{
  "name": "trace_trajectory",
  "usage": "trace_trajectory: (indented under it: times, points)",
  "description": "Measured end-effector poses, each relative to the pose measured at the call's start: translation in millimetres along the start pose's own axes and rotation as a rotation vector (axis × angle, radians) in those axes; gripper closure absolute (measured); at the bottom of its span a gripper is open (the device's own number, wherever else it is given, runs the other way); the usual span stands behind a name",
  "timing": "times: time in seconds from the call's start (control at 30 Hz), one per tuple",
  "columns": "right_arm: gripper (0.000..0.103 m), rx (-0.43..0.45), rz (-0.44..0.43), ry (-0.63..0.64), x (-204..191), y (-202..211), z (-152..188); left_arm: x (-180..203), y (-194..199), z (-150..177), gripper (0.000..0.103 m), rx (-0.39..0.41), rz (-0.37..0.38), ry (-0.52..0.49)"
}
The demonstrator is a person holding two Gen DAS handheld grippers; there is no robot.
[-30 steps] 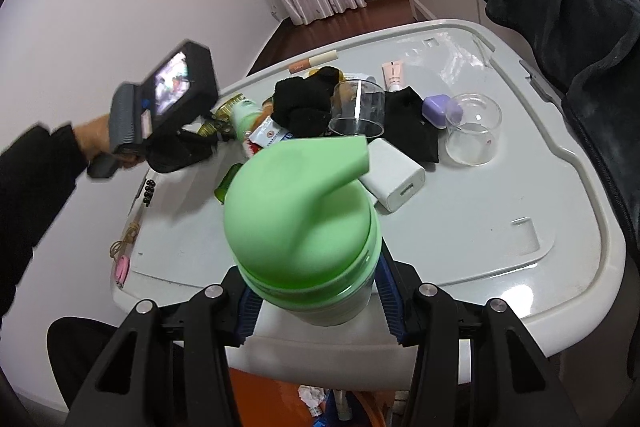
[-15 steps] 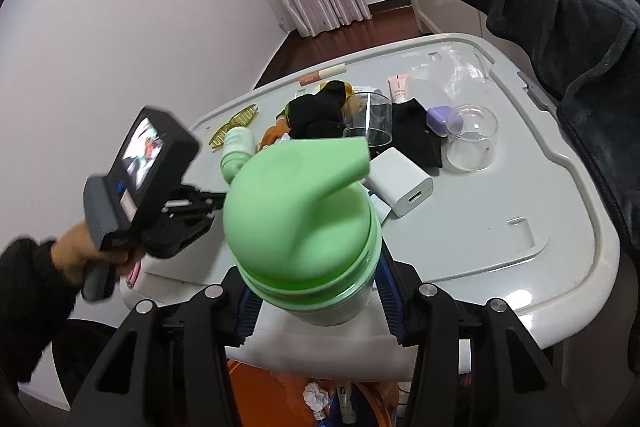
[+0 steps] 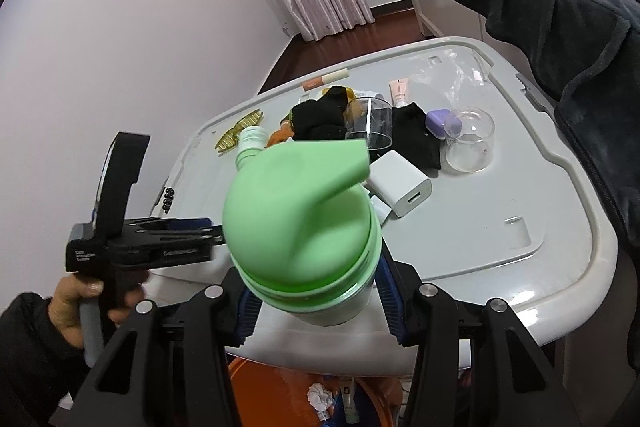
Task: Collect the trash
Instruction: 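Grasp the translucent green cup with the left tool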
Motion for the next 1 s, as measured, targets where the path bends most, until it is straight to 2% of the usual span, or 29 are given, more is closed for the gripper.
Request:
trace_trajectory:
  times: [0.07,0.17,0.33,0.43,0.47,0.53,0.73,0.83,1.0]
  points:
    - [0.053,0.003,-0.003,-0.003,0,1,-1,8,-2,-7,0.034,0.036,-0.015,0.029]
    - [0.053,0.002,-0.005,-0.011,3,2,-1,-2,-14,-28,0.034,0.063,-0.095,0.039]
    - [0.053,0.003,-0.014,-0.028,5,3,-1,-15,-32,-28,0.034,0.068,-0.087,0.099]
    - [0.053,-0.001,-0.016,-0.027,3,2,-1,-8,-30,-26,0.034,0.126,-0.122,0.078]
    - [0.053,-0.002,-0.018,-0.025,2,2,-1,-11,-33,-28,0.035,0.135,-0.118,0.078]
    - [0.053,-0.003,-0.017,-0.024,2,2,-1,-8,-30,-28,0.052,0.163,-0.103,0.043]
    - [0.053,0.0,-0.013,-0.023,2,2,-1,-12,-20,-13,0.052,0.201,-0.082,0.025]
    - [0.054,0.001,-0.008,-0.009,0,2,-1,-6,-20,-13,0.052,0.187,-0.065,0.025]
    - [0.056,0.001,-0.015,0.039,-10,3,4,-1,14,20,0.052,0.167,-0.039,0.07]
Point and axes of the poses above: each gripper's, at about its wrist camera, not at the fingertips, and y roughly against the way its jaws point, x to its right, z to its underside, the point moved 6 cm from there along -y, roughly the way its jaws point, and after that the axes turned 4 degrees about -y, right-handed, at the moved point
